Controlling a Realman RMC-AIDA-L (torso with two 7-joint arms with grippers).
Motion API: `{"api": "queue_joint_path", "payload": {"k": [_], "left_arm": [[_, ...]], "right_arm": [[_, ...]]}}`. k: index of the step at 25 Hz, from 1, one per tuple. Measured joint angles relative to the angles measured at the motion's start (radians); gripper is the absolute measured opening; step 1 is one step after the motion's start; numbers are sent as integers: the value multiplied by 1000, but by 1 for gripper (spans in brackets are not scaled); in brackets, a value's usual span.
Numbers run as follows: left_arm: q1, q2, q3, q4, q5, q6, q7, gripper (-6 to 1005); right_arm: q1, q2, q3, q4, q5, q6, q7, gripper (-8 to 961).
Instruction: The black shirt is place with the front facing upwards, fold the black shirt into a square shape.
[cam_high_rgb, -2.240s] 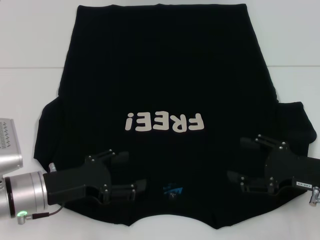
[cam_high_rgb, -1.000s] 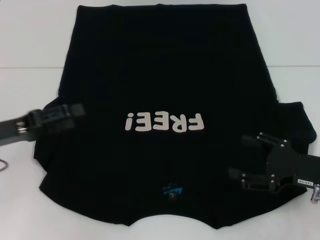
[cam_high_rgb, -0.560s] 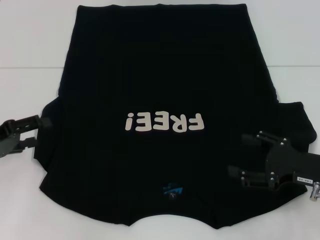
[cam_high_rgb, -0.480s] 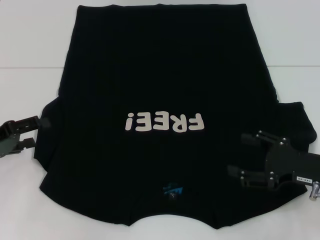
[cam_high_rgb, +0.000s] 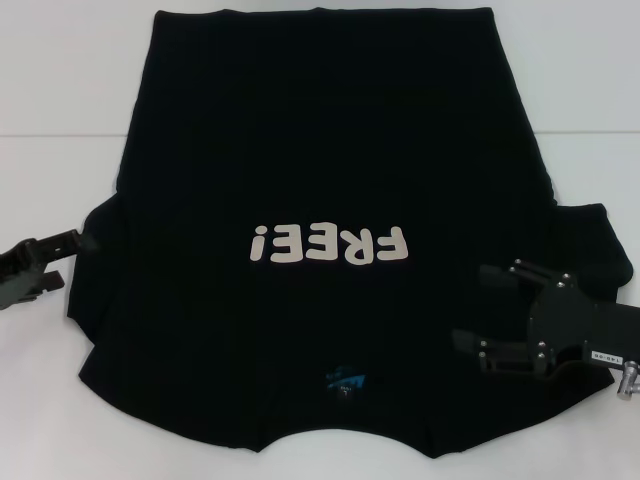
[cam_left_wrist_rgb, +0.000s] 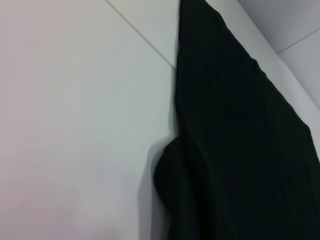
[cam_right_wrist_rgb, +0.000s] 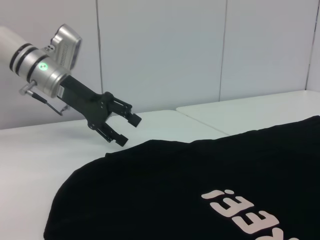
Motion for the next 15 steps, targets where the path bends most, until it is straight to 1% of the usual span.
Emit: {"api": "queue_joint_path", "payload": {"k": [6, 15], "left_arm": [[-5, -18, -1, -9, 0, -63, 28, 931], [-15, -22, 2, -37, 0, -64, 29, 931]], "right_arm": [[0, 0, 0, 1, 0, -1, 0, 943], [0, 0, -1, 2, 0, -9, 0, 943]]}}
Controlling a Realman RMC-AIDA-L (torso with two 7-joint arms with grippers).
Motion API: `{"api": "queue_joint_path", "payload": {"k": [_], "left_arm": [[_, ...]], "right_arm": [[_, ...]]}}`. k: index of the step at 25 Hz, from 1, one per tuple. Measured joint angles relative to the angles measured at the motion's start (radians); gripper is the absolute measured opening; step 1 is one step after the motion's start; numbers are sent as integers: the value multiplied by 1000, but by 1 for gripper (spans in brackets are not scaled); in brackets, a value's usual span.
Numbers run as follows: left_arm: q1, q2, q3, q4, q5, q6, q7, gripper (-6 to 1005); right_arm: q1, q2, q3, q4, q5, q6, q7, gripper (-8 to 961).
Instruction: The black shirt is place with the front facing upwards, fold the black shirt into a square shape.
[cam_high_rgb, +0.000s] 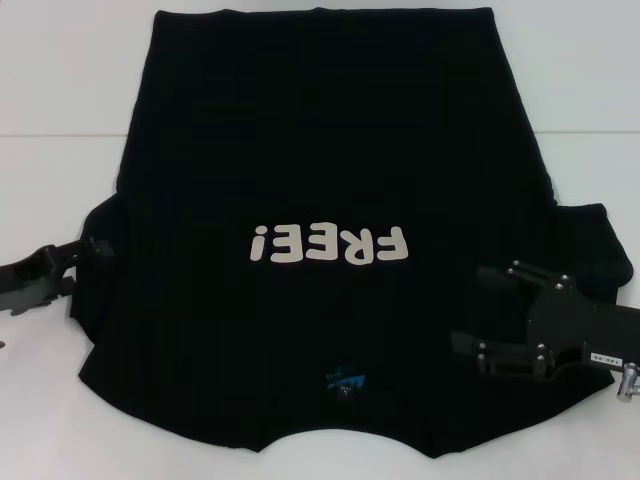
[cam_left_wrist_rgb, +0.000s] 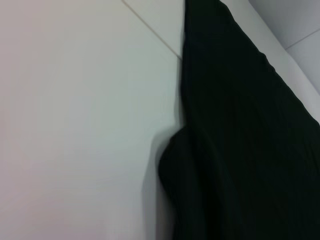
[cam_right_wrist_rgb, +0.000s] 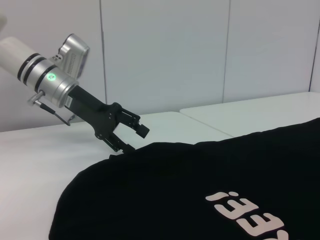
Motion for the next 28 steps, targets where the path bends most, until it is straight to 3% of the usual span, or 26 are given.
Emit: {"api": "queue_joint_path", "payload": {"k": [28], "left_arm": [[-17, -6, 23, 4, 0, -42, 0, 930]], "right_arm": [[0, 0, -6, 0, 0, -8, 0, 943]]}}
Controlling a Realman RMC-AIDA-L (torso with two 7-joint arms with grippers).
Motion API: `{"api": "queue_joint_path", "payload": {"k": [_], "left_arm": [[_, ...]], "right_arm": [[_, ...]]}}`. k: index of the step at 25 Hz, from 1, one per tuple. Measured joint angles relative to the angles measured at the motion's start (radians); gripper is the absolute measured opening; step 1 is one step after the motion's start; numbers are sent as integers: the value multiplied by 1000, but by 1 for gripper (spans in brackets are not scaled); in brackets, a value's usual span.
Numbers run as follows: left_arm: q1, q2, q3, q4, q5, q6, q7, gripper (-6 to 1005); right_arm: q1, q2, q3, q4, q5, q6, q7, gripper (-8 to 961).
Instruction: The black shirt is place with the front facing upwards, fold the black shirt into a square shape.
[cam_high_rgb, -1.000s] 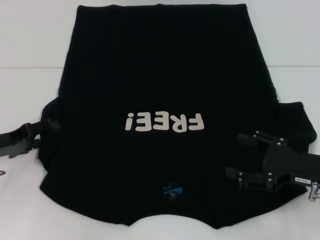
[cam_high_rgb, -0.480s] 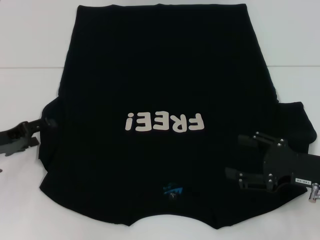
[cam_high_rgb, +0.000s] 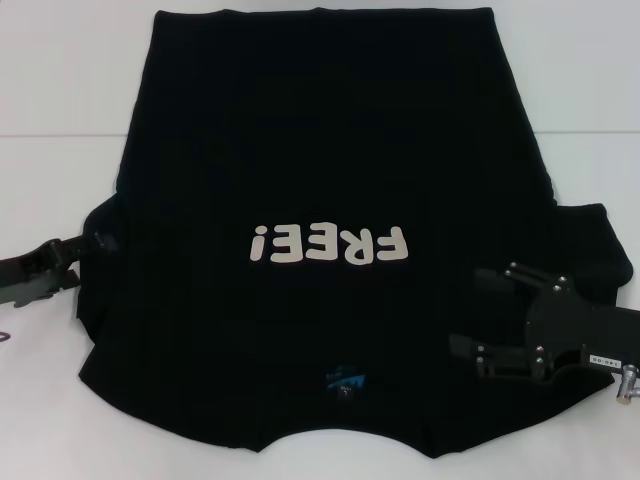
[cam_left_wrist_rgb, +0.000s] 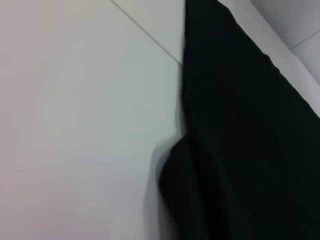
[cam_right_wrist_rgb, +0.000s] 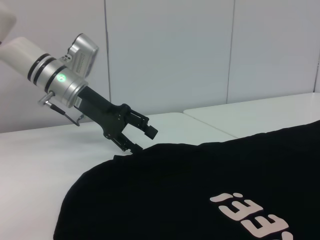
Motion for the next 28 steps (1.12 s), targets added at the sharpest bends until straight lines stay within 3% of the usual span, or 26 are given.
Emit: {"api": "queue_joint_path", "payload": {"k": [17, 28], "left_arm": [[-34, -17, 0, -3, 0, -7, -1, 932], [-43, -25, 14, -3, 0, -77, 0, 883]], "right_arm": [[0, 0, 6, 0, 0, -12, 0, 944], [0, 0, 6, 0, 0, -18, 0, 944]]}}
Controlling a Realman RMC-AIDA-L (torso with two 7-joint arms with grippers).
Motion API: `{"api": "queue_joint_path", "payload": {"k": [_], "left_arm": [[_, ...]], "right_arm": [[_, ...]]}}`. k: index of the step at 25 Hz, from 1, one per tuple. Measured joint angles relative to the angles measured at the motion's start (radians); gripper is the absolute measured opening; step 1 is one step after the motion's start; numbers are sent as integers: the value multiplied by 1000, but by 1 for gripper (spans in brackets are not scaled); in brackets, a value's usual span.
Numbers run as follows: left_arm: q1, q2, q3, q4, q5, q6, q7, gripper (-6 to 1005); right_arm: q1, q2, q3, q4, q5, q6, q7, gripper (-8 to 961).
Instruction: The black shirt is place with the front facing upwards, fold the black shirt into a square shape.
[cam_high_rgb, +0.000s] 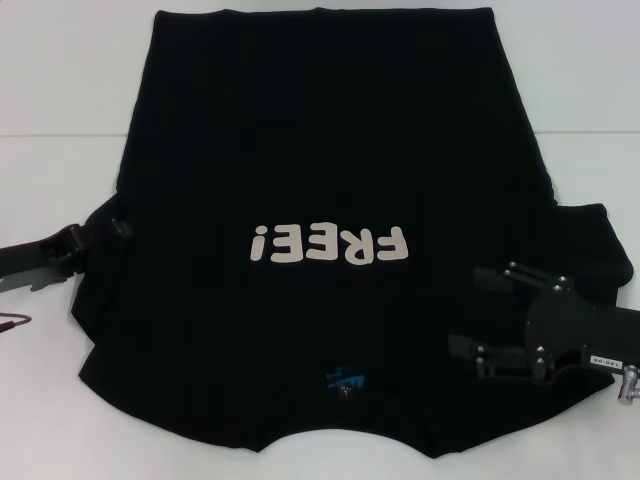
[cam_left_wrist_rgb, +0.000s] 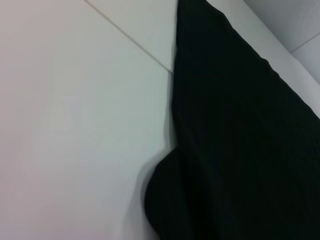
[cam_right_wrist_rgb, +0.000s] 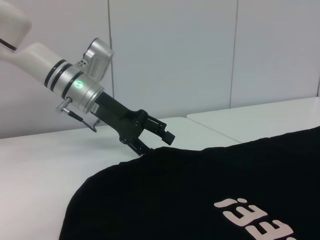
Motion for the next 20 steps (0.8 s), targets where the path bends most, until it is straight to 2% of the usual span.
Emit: {"api": "queue_joint_path", "payload": {"k": [13, 18, 20], "left_arm": [[-24, -4, 63, 0, 0, -43, -14, 824], [-20, -4, 74, -1, 1, -81, -23, 641], [-19, -3, 86, -4, 2, -97, -22, 478]], "right_arm": [[-2, 0, 2, -3, 0, -4, 0, 942], [-3, 0, 2, -5, 0, -7, 0, 942], [-3, 0, 2, -5, 0, -10, 0, 942]]}}
